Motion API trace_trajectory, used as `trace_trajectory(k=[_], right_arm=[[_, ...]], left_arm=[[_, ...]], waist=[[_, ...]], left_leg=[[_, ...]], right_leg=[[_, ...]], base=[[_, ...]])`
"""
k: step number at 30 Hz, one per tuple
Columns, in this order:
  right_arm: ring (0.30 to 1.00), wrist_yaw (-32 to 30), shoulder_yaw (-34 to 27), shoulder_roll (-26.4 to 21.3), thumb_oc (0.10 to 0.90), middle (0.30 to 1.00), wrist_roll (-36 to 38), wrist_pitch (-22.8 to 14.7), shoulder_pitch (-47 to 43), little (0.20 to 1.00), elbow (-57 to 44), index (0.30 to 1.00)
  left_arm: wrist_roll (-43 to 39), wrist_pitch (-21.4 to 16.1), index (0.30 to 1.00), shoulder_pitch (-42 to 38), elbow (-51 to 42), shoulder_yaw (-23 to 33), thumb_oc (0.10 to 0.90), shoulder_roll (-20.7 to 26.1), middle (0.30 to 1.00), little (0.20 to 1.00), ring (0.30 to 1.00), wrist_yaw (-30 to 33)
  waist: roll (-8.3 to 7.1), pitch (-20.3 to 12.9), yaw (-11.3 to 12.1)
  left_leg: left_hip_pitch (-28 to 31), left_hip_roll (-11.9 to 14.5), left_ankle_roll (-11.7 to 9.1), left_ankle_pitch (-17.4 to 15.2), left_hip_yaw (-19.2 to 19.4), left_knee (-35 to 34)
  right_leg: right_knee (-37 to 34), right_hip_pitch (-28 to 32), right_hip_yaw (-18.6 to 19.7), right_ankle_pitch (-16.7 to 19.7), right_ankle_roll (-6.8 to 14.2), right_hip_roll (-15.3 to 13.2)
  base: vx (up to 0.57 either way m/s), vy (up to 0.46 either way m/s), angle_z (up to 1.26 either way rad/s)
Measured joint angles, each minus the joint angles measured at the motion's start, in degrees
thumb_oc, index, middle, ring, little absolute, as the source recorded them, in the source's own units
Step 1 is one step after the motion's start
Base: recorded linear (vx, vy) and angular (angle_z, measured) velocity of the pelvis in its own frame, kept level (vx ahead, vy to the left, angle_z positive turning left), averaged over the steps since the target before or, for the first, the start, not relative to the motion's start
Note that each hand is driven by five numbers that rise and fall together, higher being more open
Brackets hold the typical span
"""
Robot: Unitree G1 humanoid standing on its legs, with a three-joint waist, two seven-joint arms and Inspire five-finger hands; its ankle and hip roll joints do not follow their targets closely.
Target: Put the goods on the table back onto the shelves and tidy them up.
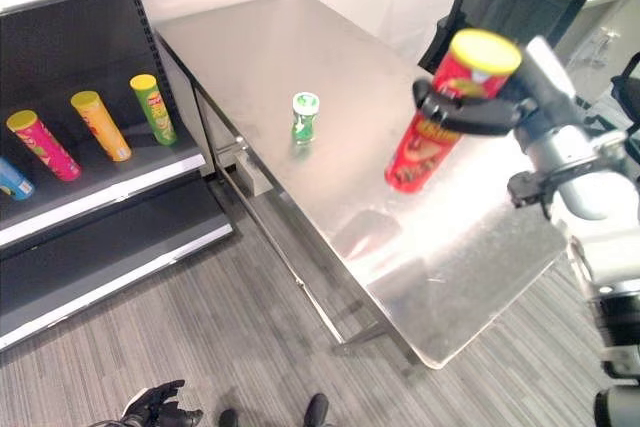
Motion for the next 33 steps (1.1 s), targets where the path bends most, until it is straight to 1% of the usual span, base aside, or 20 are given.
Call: trace_trajectory(k=[1, 5, 11, 13, 14, 15, 17, 19, 20, 21, 22, 23, 24, 25, 26, 27, 28, 30, 31, 33], right_arm=[[0.3, -3.4, -1.7, 1.1, 0.4, 0.3, -2.5, -2.0, -0.1, 0.3, -3.3, 0.3], [0.3, -5.7, -2.9, 5.8, 0.4, 0.3, -6.0, -3.1, -0.2, 0.3, -9.7, 0.3], [0.3, -5.7, -0.9, 7.1, 0.4, 0.3, -6.6, -3.9, -0.2, 0.3, -13.3, 0.3], [0.3, -5.8, -0.8, 7.1, 0.4, 0.3, -6.5, -4.0, -0.2, 0.3, -13.3, 0.3], [0.3, -6.0, -0.8, 6.4, 0.4, 0.3, -6.5, -3.9, -0.1, 0.3, -13.3, 0.3], [0.3, -5.9, -0.8, 6.2, 0.4, 0.3, -6.5, -3.7, 0.0, 0.3, -13.2, 0.3], [0.3, -5.7, -0.6, 7.1, 0.4, 0.3, -6.5, -3.6, 0.2, 0.3, -13.1, 0.3], [0.3, -5.4, -1.0, 7.1, 0.4, 0.3, -6.5, -3.7, 1.1, 0.3, -13.2, 0.3], [0.3, -5.4, -2.8, 7.1, 0.4, 0.3, -6.5, -4.1, 3.5, 0.3, -13.7, 0.3], [0.3, -5.4, -4.9, 7.2, 0.4, 0.3, -6.6, -4.1, 6.3, 0.3, -14.3, 0.3], [0.3, -5.3, -7.3, 7.4, 0.4, 0.3, -6.8, -3.7, 9.0, 0.3, -14.7, 0.3], [0.3, -5.5, -8.6, 11.3, 0.4, 0.3, -7.7, -3.6, 10.6, 0.3, -14.8, 0.3], [0.3, -5.6, -8.9, 14.8, 0.4, 0.3, -7.9, -3.2, 12.1, 0.3, -15.0, 0.3], [0.3, -5.4, -8.7, 17.1, 0.4, 0.3, -8.6, -2.1, 14.1, 0.3, -15.7, 0.3], [0.3, -5.3, -6.7, 17.4, 0.4, 0.3, -9.2, -1.3, 14.0, 0.3, -15.7, 0.3], [0.3, -5.3, -4.1, 17.5, 0.4, 0.3, -9.9, -1.0, 13.4, 0.3, -15.8, 0.3], [0.3, -5.0, -1.2, 17.5, 0.4, 0.3, -10.4, -0.8, 12.5, 0.3, -15.8, 0.3], [0.3, -2.9, 3.8, 17.4, 0.4, 0.3, -11.0, -0.8, 11.0, 0.3, -16.0, 0.3], [0.3, -2.0, 5.4, 16.9, 0.4, 0.3, -11.1, -0.8, 10.1, 0.3, -16.0, 0.3], [0.3, -0.4, 6.7, 15.1, 0.4, 0.3, -11.1, -0.7, 9.3, 0.3, -16.5, 0.3]], left_arm=[[0.0, 0.0, 0.9, 0.0, -0.3, 0.2, 0.8, 0.0, 0.9, 0.9, 0.9, 0.6], [0.0, 0.1, 0.9, 0.8, -0.9, 0.2, 0.8, -0.2, 0.9, 0.9, 0.9, 0.7], [-0.2, 0.1, 0.9, 1.7, -3.0, 0.3, 0.8, -0.1, 0.9, 0.9, 0.9, 0.8], [-1.2, 0.1, 0.9, 1.6, -3.9, 0.4, 0.8, 0.2, 0.9, 0.9, 0.9, 1.0], [-2.6, -0.1, 0.9, 0.6, -4.5, 0.5, 0.8, 0.6, 0.9, 0.9, 0.9, 1.4], [-2.9, 0.0, 0.9, 0.0, -4.5, 0.6, 0.8, 0.6, 0.9, 0.9, 0.9, 1.6], [-4.7, -0.2, 0.9, -0.4, -4.4, 1.8, 0.8, 0.6, 0.9, 0.9, 0.9, 1.9], [-4.6, -0.1, 0.9, -1.3, -3.9, 2.0, 0.8, 1.2, 0.9, 0.9, 0.9, 2.1], [-4.5, -0.1, 0.9, -2.3, -2.8, 1.3, 0.8, 1.0, 0.9, 0.9, 0.9, 2.0], [-4.4, 0.0, 0.9, -2.6, -2.6, 0.0, 0.8, 0.6, 0.9, 0.9, 0.9, 1.9], [-4.2, 0.0, 0.9, -2.4, -3.1, -1.6, 0.8, -0.4, 0.9, 0.9, 0.9, 1.7], [-3.8, -0.1, 0.9, -2.6, -3.0, -2.1, 0.8, 0.2, 0.9, 0.9, 0.9, 1.7], [-3.6, 0.0, 0.9, -3.2, -2.5, -2.1, 0.8, 1.0, 0.9, 0.9, 0.9, 1.9], [-2.5, 0.1, 0.9, -4.1, -2.4, -2.6, 0.8, 2.0, 0.9, 0.9, 0.9, 1.9], [-2.2, 0.0, 0.9, -4.2, -3.0, -2.6, 0.8, 3.0, 0.9, 0.9, 0.9, 1.8], [-2.2, -0.1, 0.9, -4.6, -3.4, -2.3, 0.8, 4.3, 0.9, 0.9, 0.9, 1.9], [-2.2, 0.0, 0.9, -4.8, -3.5, -1.6, 0.8, 5.7, 0.9, 0.9, 0.9, 2.0], [-2.3, -0.1, 0.9, -4.8, -4.6, 0.9, 0.8, 7.1, 0.9, 0.9, 0.9, 2.4], [-2.3, -0.1, 0.9, -5.0, -5.0, 2.2, 0.8, 6.9, 0.9, 0.9, 0.9, 3.1], [-2.3, 0.0, 0.9, -5.9, -4.9, 3.2, 0.8, 5.6, 0.9, 0.9, 0.9, 3.5]], waist=[[0.08, 0.0, 0.1], [0.0, -0.1, 0.2], [-0.2, -0.1, 2.7], [-0.86, 0.3, 3.5], [-2.11, 1.5, 3.2], [-2.24, 1.7, 3.1], [-2.31, 2.5, 4.8], [-2.5, 3.0, 3.8], [-1.83, 3.0, 2.7], [-0.98, 3.3, 2.5], [-0.15, 2.8, 0.3], [-3.01, 3.0, -0.1], [-4.87, 3.2, -0.6], [-5.65, 3.0, -0.9], [-5.5, 3.0, -0.1], [-5.04, 3.2, 0.6], [-4.53, 3.5, 1.1], [-3.14, 4.0, 1.5], [-1.85, 4.3, 1.7], [2.94, 5.6, 1.8]], left_leg=[[-0.1, 0.1, 0.0, 0.0, -0.1, 0.0], [-0.2, 0.3, -0.2, 0.1, -0.8, 0.0], [-1.6, 0.5, -0.6, 0.4, -2.9, 0.6], [-4.5, 0.2, -1.3, 1.0, -4.8, 2.8], [-8.1, -0.4, -2.9, 1.4, -6.0, 6.1], [-9.3, 0.7, -3.2, 0.5, -3.9, 6.8], [-9.6, 7.5, -3.7, 0.3, -0.3, 7.0], [-9.4, 15.8, -7.9, 2.4, 1.8, 6.2], [-9.2, 18.8, -10.1, 2.7, 0.2, 7.4], [-9.2, 18.4, -11.4, 2.0, -1.1, 7.5], [-8.9, 15.7, -10.8, 2.5, -2.3, 4.6], [-7.7, 10.5, -10.9, 3.9, -2.8, 3.4], [-8.2, 6.3, -8.9, 3.2, -2.4, 3.6], [-9.0, 3.0, -6.3, 2.7, -2.5, 4.7], [-9.1, 1.5, -4.7, 2.8, -1.5, 5.1], [-9.4, 0.9, -2.7, 2.6, -0.7, 5.3], [-9.6, 0.5, -1.5, 2.6, -0.3, 5.4], [-9.4, -0.5, 0.1, 1.9, -1.4, 5.4], [-9.3, -0.8, 1.0, 1.8, -2.0, 5.3], [-8.6, 1.3, 2.0, 2.1, -4.2, 4.3]], right_leg=[[0.0, -0.1, 0.0, 0.0, 0.0, 0.1], [0.0, 0.3, -0.6, -0.1, -0.1, 0.2], [0.0, 0.3, -1.9, -0.3, -0.1, 0.4], [0.1, -0.4, -3.9, -0.3, 0.0, 0.0], [0.0, -0.7, -6.8, -0.2, -0.5, -1.5], [0.0, -0.7, -8.1, -0.5, -1.6, -1.7], [0.1, -0.2, -9.3, -1.0, -2.1, -1.9], [0.6, 0.5, -10.9, 0.5, 0.5, -4.9], [0.8, 0.9, -10.6, 2.3, 3.3, -7.3], [1.3, 1.8, -11.1, 3.1, 5.1, -9.3], [1.2, 2.8, -11.7, 4.5, 7.3, -12.4], [1.2, 3.0, -11.2, 6.4, 8.8, -17.6], [1.2, 2.8, -10.7, 10.4, 6.1, -21.4], [1.6, 1.6, -10.2, 16.9, 2.6, -24.7], [4.2, -1.5, -8.9, 21.2, 1.2, -26.8], [8.7, -5.2, -7.4, 19.9, 2.5, -27.3], [11.6, -6.5, -7.3, 16.8, 5.2, -26.2], [13.8, -6.4, -6.1, 7.2, 4.1, -20.9], [14.6, -6.3, -4.3, 4.4, 3.7, -19.0], [17.5, -6.7, 2.3, -5.0, 3.4, -11.3]], base=[[-0.01, -0.092, 0.08], [-0.03, -0.075, 0.08], [-0.11, -0.036, 0.17], [-0.23, 0.059, 0.63], [-0.02, 0.15, 1.01], [-0.01, 0.128, 1.05], [-0.05, 0.309, 0.55], [0.0, 0.759, 0.39], [0.07, 0.968, 0.29], [0.07, 0.871, 0.54], [0.02, 0.532, 0.47], [-0.02, 0.463, 0.47], [-0.07, 0.409, 0.28], [-0.1, 0.409, 0.17], [-0.09, 0.41, -0.1], [-0.07, 0.391, -0.25], [-0.06, 0.338, -0.12], [-0.03, 0.268, 0.19], [-0.01, 0.127, 0.33], [-0.01, 0.081, 0.38]])
